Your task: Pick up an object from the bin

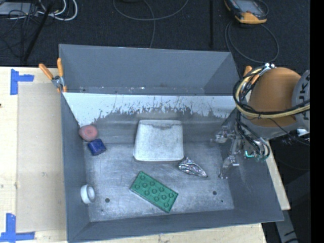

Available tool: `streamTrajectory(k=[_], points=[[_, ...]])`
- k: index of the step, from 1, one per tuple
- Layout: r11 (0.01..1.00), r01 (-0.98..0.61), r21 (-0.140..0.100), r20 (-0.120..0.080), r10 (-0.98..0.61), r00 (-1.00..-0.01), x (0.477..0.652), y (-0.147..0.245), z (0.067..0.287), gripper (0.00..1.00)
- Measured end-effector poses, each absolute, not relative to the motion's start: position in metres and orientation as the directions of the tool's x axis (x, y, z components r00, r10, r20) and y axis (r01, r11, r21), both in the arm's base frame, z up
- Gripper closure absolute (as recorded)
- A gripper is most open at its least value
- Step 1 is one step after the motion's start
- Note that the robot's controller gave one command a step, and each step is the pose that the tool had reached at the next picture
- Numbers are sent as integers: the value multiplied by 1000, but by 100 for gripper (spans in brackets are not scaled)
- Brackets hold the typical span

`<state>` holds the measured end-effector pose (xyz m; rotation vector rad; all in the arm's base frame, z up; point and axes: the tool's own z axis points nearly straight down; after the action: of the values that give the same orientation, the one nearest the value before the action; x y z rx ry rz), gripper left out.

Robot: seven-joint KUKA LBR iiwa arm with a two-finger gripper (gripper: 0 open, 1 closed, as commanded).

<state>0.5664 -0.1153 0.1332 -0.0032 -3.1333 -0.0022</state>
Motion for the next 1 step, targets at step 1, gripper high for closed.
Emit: streamTrajectory(k=[1], points=[[979,203,0,-1,203,-979,563,-66,72,0]])
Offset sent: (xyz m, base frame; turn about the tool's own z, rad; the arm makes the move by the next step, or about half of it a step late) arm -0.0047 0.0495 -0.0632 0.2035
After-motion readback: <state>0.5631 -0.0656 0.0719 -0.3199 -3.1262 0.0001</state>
